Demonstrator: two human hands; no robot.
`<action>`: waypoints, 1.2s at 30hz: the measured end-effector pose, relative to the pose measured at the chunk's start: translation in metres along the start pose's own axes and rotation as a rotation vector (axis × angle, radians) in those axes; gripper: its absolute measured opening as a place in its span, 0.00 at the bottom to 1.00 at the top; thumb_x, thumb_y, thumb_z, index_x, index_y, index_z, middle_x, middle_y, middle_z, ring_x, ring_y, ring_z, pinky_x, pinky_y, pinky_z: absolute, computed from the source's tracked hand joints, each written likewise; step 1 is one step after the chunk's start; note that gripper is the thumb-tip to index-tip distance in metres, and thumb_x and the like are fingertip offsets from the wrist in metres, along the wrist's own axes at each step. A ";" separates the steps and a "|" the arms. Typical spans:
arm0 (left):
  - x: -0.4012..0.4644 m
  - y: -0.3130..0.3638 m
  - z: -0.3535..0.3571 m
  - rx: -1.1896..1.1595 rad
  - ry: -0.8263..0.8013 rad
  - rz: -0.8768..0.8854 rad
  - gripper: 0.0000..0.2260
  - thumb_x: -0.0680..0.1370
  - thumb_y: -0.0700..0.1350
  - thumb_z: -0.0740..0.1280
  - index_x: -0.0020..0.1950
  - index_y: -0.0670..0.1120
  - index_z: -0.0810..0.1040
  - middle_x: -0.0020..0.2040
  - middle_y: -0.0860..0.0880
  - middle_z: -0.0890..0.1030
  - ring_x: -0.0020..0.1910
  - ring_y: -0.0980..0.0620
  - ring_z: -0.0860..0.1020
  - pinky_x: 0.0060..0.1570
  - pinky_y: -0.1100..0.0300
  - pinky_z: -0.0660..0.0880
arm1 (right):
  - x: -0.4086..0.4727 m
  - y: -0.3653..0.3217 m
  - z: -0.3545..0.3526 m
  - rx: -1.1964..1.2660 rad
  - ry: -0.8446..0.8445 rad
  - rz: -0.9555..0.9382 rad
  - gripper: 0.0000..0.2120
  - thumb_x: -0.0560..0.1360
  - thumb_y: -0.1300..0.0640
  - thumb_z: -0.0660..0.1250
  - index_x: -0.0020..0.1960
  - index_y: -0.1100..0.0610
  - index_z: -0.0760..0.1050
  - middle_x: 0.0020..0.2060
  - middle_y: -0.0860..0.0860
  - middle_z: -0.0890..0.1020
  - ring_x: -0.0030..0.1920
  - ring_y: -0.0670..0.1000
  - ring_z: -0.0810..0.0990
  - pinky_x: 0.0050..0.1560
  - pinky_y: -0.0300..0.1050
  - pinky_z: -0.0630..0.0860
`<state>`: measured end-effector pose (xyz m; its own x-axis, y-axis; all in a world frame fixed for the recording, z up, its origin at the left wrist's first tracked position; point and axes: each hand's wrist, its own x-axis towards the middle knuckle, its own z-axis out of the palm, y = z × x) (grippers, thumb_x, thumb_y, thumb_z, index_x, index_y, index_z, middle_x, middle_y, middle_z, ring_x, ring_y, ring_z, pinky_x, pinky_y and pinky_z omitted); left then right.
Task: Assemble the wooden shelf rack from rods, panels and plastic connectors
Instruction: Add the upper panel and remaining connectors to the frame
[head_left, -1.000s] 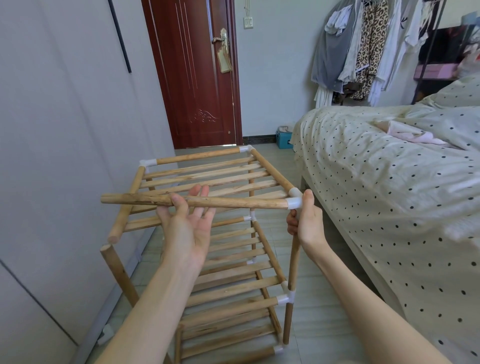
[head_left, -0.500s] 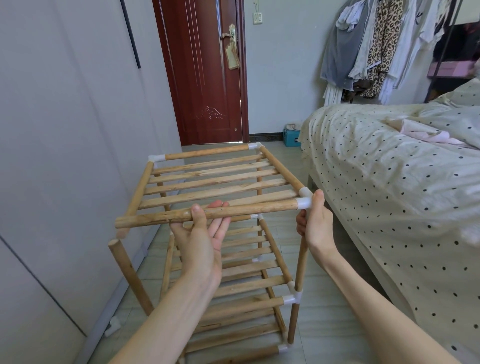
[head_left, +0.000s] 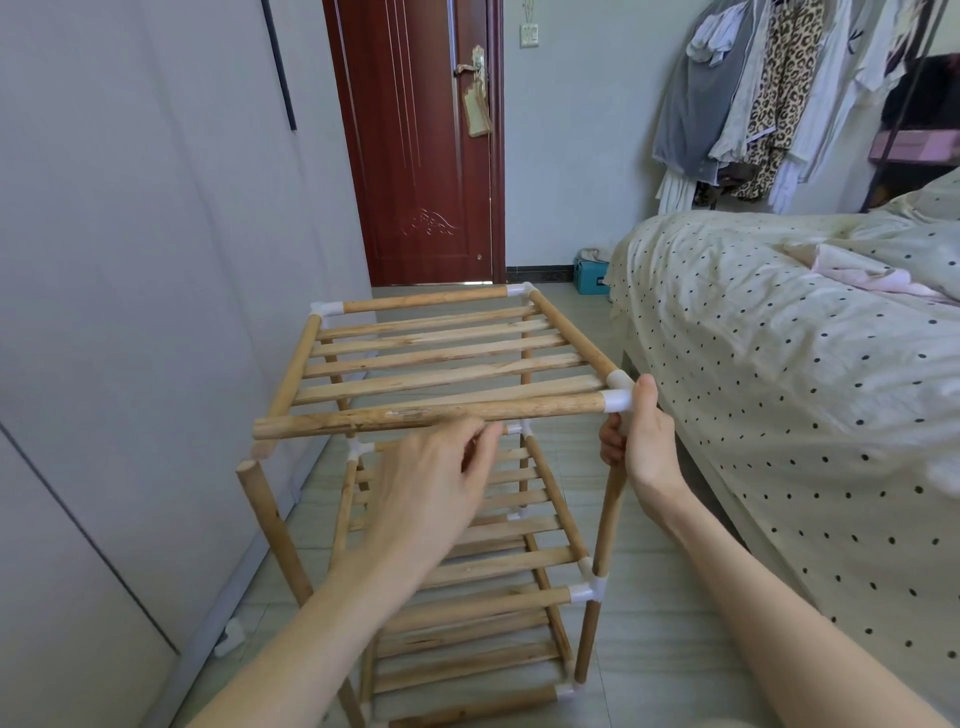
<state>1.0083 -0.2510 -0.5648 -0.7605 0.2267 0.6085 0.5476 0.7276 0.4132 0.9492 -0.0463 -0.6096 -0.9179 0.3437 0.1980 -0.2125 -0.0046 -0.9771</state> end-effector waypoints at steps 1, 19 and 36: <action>0.003 -0.003 -0.003 0.216 0.094 0.188 0.05 0.76 0.45 0.66 0.43 0.45 0.79 0.34 0.54 0.77 0.33 0.58 0.74 0.36 0.70 0.67 | 0.001 0.001 -0.001 -0.006 -0.015 0.008 0.25 0.80 0.42 0.45 0.32 0.55 0.63 0.22 0.46 0.65 0.22 0.44 0.62 0.23 0.36 0.63; 0.056 -0.028 -0.002 0.671 -0.240 0.399 0.19 0.75 0.59 0.53 0.40 0.46 0.74 0.22 0.55 0.60 0.18 0.53 0.58 0.20 0.66 0.54 | 0.055 -0.021 -0.018 0.047 -0.248 0.374 0.18 0.80 0.47 0.51 0.46 0.60 0.71 0.20 0.50 0.66 0.20 0.47 0.63 0.27 0.40 0.64; 0.044 -0.022 0.011 0.648 -0.241 0.272 0.22 0.79 0.61 0.43 0.59 0.52 0.70 0.41 0.56 0.75 0.36 0.55 0.75 0.30 0.63 0.64 | 0.037 -0.025 -0.012 -0.018 -0.062 0.319 0.23 0.79 0.43 0.51 0.38 0.59 0.73 0.23 0.51 0.70 0.27 0.50 0.68 0.33 0.43 0.67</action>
<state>0.9584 -0.2499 -0.5549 -0.7236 0.5349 0.4362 0.4684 0.8448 -0.2588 0.9243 -0.0224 -0.5784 -0.9562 0.2694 -0.1149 0.0949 -0.0865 -0.9917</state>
